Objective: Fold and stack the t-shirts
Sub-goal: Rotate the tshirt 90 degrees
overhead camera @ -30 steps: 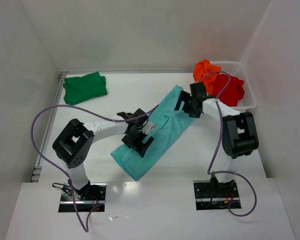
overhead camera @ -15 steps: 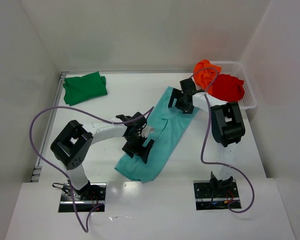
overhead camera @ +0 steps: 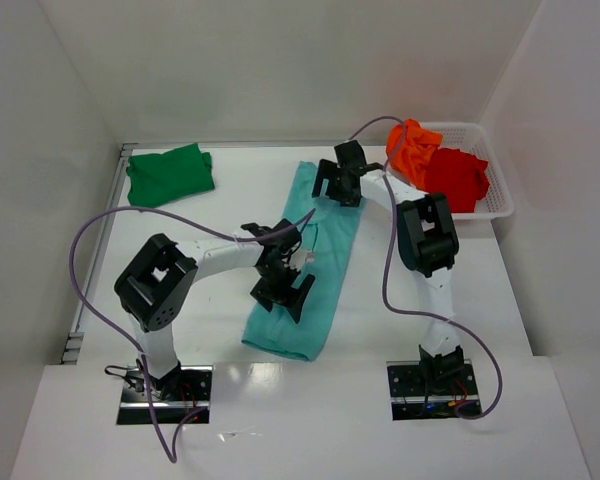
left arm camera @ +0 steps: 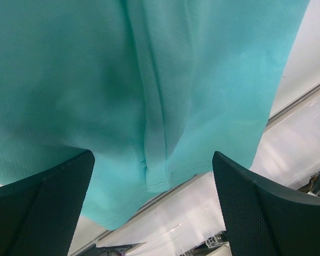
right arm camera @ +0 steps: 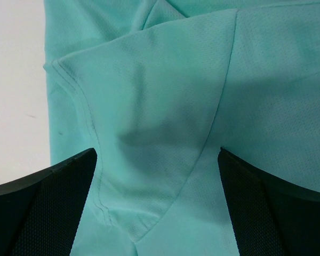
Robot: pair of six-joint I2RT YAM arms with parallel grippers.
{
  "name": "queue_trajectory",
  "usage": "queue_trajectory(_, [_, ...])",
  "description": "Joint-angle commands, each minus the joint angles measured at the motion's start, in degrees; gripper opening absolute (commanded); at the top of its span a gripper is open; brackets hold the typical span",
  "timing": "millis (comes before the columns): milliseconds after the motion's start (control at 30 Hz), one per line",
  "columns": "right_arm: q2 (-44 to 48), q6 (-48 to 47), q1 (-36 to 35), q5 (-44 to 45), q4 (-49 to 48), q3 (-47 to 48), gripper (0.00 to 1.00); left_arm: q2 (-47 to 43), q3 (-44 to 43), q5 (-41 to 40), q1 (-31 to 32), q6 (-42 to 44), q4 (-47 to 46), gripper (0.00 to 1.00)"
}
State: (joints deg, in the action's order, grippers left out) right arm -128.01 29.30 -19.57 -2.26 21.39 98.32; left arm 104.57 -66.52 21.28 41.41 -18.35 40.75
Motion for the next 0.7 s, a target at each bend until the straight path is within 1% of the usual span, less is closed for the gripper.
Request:
queue_trajectory(0, [-4.26,0.23,-1.87,-1.87,2.61,6.68,1.00,2.30,-2.90,-0.54,0.25,0.51,-2.51,0.99])
queue_trajectory(133, [-6.37,0.84,-2.40,-6.78,0.59,9.86,1.00,3.36,-3.44,3.85,0.25,-0.81,-7.34,0.99])
queue_trajectory(200, [-7.69,0.85,-2.93,-7.32,-0.03,11.88,1.00,3.96,-2.92,5.52,0.25,-1.51,-8.67,0.99])
queue_trajectory(367, [-12.00,-0.38,-4.59,-6.80,1.64,18.82,1.00,3.97,-2.91,3.87,0.25,-1.51,-9.20,0.99])
queue_trajectory(500, [-18.05,-1.70,-4.60,-2.85,7.25,30.14,1.00,3.97,-3.01,0.78,0.25,-2.12,-6.74,0.99])
queue_trajectory(533, [-19.03,-2.22,-4.60,-2.23,9.09,31.83,1.00,3.45,-3.00,0.17,0.25,-2.83,-6.04,0.99])
queue_trajectory(600, [-20.35,-2.75,-5.12,-1.52,9.64,35.08,1.00,1.87,-0.90,-0.36,0.25,-4.32,-6.04,0.99])
queue_trajectory(667, [-21.40,-2.76,-5.12,-1.00,10.25,35.80,1.00,1.08,-0.36,0.42,0.25,-5.38,-6.04,0.99])
